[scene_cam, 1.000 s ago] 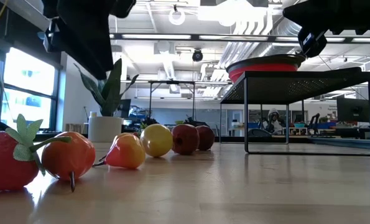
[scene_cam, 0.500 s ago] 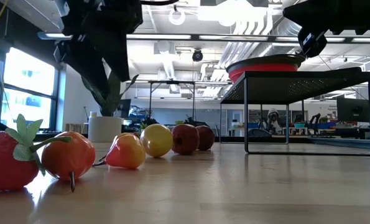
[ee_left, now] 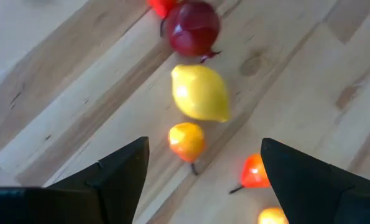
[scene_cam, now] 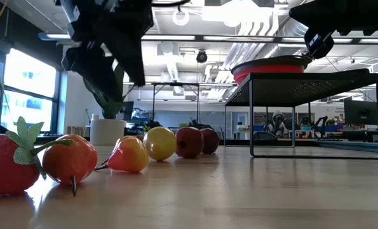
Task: Pick & Place Fruit
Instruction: Put the pear into the strainer bowl on the shelf
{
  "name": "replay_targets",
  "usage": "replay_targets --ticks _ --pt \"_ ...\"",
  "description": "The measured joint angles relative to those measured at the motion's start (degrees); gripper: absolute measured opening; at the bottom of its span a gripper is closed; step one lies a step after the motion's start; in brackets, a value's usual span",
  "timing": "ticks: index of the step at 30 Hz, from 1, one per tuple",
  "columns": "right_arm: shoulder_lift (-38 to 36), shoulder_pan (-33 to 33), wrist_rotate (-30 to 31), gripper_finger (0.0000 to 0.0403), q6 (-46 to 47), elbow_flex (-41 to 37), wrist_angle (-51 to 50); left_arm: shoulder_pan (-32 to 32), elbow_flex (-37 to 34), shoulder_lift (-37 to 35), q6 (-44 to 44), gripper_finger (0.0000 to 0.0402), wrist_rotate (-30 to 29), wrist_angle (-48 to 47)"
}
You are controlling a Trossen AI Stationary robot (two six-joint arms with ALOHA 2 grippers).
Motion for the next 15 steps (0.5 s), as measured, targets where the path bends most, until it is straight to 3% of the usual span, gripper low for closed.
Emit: replay_targets --ticks 9,15 --pt "0.0 0.0 0.2 0.0005 0.0 0.0 -1.0 0.0 0.0 6.0 -0.4 0.0303 6.4 2.3" --pt "0.0 0.0 0.2 0.0005 0.1 0.0 -1.4 0.0 0.2 7.3 -0.5 0.0303 5.6 2.9"
